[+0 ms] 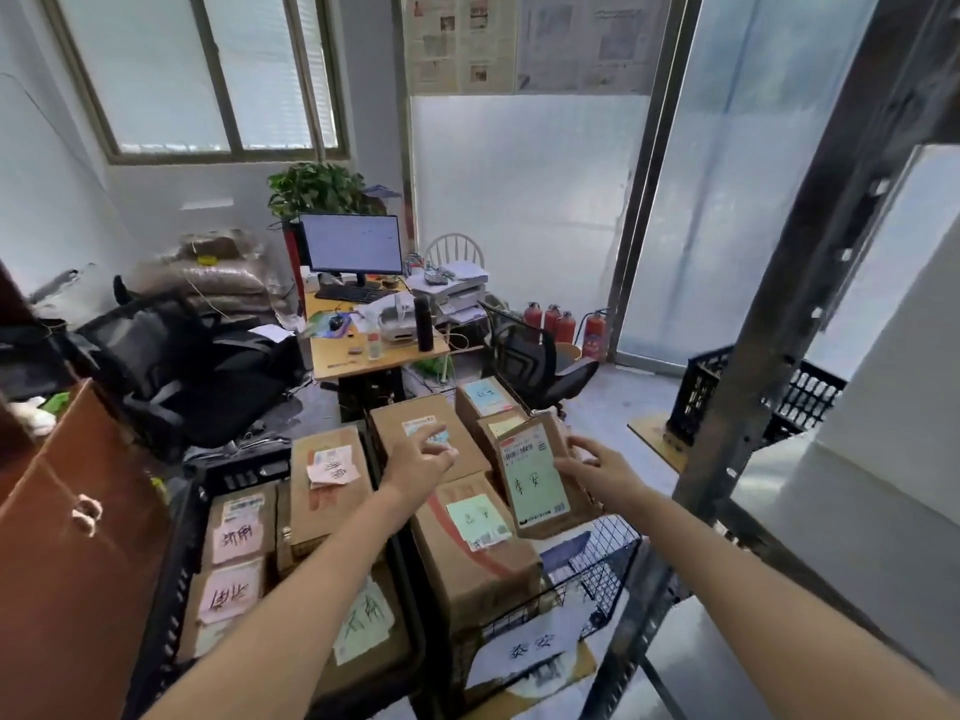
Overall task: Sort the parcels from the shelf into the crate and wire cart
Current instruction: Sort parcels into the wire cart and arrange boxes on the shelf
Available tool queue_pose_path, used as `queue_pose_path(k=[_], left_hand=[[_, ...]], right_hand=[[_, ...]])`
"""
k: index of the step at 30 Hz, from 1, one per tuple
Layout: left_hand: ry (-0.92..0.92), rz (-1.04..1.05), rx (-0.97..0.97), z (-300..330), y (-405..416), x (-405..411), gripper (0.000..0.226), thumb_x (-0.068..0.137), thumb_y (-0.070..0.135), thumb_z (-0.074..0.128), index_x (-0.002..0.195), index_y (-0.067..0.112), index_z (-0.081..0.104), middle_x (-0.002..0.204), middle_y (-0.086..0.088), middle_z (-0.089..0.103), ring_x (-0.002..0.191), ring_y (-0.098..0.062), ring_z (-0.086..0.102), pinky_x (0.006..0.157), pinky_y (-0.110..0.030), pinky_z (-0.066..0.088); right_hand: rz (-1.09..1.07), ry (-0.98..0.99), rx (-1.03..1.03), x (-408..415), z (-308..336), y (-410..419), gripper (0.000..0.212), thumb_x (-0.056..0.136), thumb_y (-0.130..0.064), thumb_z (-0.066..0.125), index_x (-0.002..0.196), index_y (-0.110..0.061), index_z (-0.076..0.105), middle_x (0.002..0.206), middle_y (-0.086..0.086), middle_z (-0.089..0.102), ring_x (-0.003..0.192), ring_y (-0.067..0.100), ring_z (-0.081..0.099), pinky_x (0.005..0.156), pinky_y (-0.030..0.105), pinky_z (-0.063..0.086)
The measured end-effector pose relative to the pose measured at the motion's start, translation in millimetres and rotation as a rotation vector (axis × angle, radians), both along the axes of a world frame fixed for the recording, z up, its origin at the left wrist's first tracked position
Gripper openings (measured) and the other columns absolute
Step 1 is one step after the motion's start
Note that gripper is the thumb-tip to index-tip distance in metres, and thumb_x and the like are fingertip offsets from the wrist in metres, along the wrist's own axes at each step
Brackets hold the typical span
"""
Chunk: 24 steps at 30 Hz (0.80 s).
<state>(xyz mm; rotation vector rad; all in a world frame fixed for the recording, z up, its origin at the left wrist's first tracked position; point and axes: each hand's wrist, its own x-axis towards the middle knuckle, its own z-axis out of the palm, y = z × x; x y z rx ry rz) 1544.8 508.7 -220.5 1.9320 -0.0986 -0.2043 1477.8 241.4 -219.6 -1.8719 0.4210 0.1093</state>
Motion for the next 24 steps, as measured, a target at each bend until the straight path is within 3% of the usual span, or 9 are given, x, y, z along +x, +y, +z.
queue_pose_path(k=[3,7,11,14,17,20,24], left_hand=[[0.014,-0.111,0.062,-19,-15,28,0.051,0.095,0.025,0.07,0.144,0.027,0.054,0.109,0.004,0.067,0.098,-0.014,0.066,0.081,-0.031,0.056],[0.053,-0.285,0.101,-39,-44,61,0.054,0.097,0.025,0.069,0.147,0.021,0.05,0.119,-0.002,0.064,0.105,-0.015,0.063,0.076,-0.021,0.051],[0.095,-0.472,0.152,-61,-80,82,0.061,0.097,0.036,0.066,0.151,0.019,0.044,0.126,-0.002,0.062,0.112,-0.017,0.058,0.085,-0.024,0.047],[0.165,-0.565,0.162,-79,-104,89,0.064,0.096,0.045,0.066,0.151,0.021,0.044,0.13,0.0,0.063,0.114,-0.018,0.062,0.097,-0.037,0.054],[0.267,-0.611,0.098,-91,-126,89,0.064,0.095,0.042,0.067,0.152,0.025,0.044,0.128,0.001,0.064,0.109,-0.019,0.066,0.087,-0.04,0.061],[0.396,-0.601,0.021,-101,-139,88,0.065,0.094,0.039,0.07,0.152,0.032,0.041,0.129,-0.003,0.061,0.111,-0.025,0.065,0.08,-0.042,0.063],[0.553,-0.564,-0.074,-112,-144,96,0.069,0.089,0.039,0.075,0.15,0.039,0.041,0.131,-0.005,0.062,0.113,-0.029,0.066,0.091,-0.056,0.058]], right_hand=[[-0.079,0.029,-0.021,15,-23,-8,0.061,0.095,-0.03,0.07,0.151,-0.028,0.044,0.118,0.011,0.067,0.095,0.023,0.071,0.07,0.035,0.06],[-0.19,0.056,-0.002,29,-47,-17,0.062,0.096,-0.032,0.069,0.152,-0.026,0.042,0.119,0.012,0.068,0.098,0.026,0.07,0.078,0.042,0.061],[-0.354,0.073,0.099,30,-62,-23,0.063,0.098,-0.033,0.066,0.154,-0.029,0.038,0.119,0.01,0.069,0.097,0.025,0.073,0.064,0.037,0.061],[-0.433,0.051,0.117,27,-69,-25,0.057,0.101,-0.033,0.062,0.152,-0.026,0.039,0.108,0.004,0.069,0.089,0.017,0.072,0.057,0.027,0.057],[-0.479,0.04,0.138,25,-78,-27,0.055,0.102,-0.034,0.059,0.152,-0.023,0.038,0.108,0.0,0.066,0.09,0.012,0.069,0.058,0.021,0.055],[-0.518,0.064,0.21,22,-90,-28,0.055,0.103,-0.035,0.058,0.15,-0.022,0.035,0.113,0.002,0.067,0.093,0.015,0.071,0.062,0.025,0.058],[-0.545,0.105,0.301,22,-101,-31,0.048,0.103,-0.035,0.058,0.144,-0.026,0.036,0.118,0.009,0.069,0.097,0.024,0.073,0.065,0.032,0.06]])
